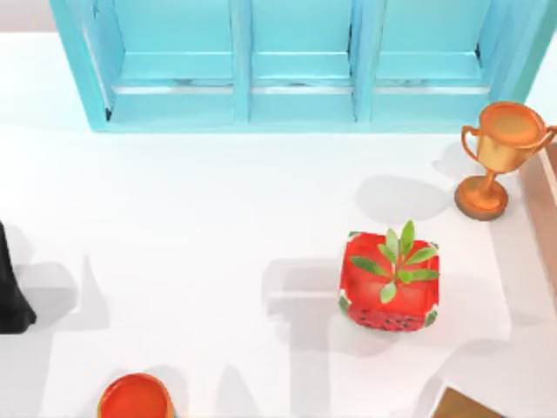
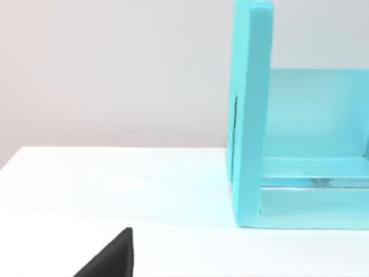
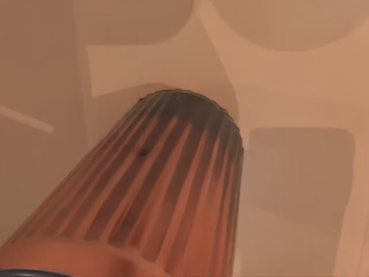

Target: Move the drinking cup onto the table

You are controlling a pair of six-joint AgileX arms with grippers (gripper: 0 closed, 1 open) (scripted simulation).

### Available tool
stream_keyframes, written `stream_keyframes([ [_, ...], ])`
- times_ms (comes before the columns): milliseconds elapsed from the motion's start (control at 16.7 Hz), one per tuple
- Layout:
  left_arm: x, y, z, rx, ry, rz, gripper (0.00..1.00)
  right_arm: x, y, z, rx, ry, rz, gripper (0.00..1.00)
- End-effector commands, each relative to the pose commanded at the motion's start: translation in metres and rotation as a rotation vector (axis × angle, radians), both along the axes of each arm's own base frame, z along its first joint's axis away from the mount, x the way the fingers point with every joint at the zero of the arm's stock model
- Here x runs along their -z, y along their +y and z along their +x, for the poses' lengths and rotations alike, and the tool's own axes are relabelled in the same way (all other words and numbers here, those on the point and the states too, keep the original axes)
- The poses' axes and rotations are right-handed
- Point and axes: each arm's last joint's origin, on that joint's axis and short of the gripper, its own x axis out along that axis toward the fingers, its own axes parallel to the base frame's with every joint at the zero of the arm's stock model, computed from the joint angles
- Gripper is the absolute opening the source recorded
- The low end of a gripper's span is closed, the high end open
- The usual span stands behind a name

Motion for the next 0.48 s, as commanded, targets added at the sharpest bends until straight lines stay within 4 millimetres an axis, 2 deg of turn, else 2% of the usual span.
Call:
stream_keyframes([
  [60,0.0000,0.0000,0.0000,0.000,0.000,0.000,1.00,0.0000,0.0000,0.0000,0.000,0.000,0.000,1.00],
  [480,0.0000,0.0000,0.0000,0.000,0.000,0.000,1.00,0.0000,0.0000,0.0000,0.000,0.000,0.000,0.47],
])
